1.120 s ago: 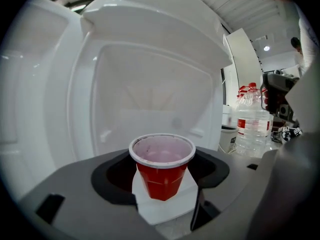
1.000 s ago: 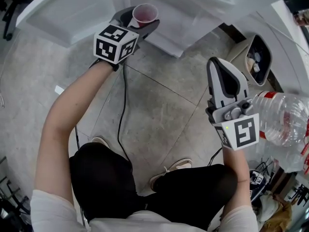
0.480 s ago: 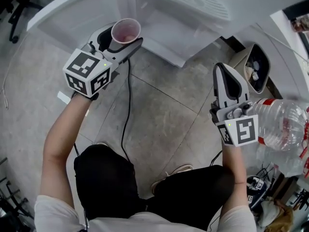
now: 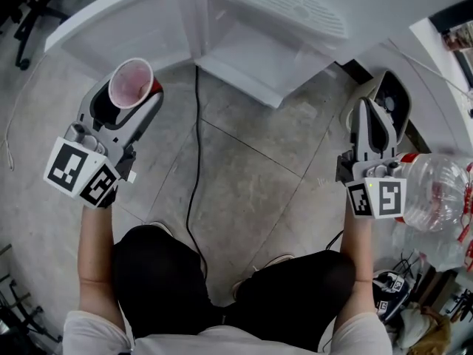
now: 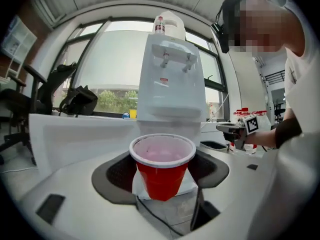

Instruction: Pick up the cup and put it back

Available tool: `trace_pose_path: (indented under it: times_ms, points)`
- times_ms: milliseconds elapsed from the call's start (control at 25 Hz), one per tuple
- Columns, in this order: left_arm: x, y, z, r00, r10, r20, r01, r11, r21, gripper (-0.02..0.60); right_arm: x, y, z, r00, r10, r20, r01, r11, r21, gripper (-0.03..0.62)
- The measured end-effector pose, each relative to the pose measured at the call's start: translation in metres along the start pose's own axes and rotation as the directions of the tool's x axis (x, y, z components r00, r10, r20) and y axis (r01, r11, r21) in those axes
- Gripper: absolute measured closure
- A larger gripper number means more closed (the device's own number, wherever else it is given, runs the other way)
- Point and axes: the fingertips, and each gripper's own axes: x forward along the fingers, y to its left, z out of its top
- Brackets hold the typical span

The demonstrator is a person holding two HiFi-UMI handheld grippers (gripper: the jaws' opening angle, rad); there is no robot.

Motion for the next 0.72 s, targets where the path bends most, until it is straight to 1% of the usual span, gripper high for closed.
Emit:
trace_pose_path:
  times_ms: [160,320,480,600,720]
  points:
    - [-0.035,0.0,0.017,0.997,0.058,0.049,-0.058,0.998,-0.006,0.252,0.0,-0.001,-0.001,1.0,-0.004,0.005,0.004,1.0,0.005,0.572]
    - [-0.056,-0.01,0.022,0.994,0.07,0.079,-0.067,0.997,-0.035,0.252,0.003,-0.001,0.002,1.0,-0.003,0.018,0.003,1.0,0.008,0.572]
    - [-0.057,-0.019,0.017,0.995,0.076,0.07,-0.075,0.997,-0.014,0.252,0.006,0.002,-0.001,1.0,0.005,0.017,-0.005,1.0,0.008,0.572]
    - [-0.05,-0.024,0.01,0.995,0.068,0.071,-0.066,0.997,-0.039,0.252,0.006,0.004,0.0,1.0,0.009,0.021,-0.01,1.0,0.007,0.572]
    - [-0.05,-0.025,0.013,0.994,0.067,0.085,-0.063,0.997,-0.05,0.252,0.006,0.006,0.001,1.0,0.014,0.023,-0.014,1.0,0.002,0.572]
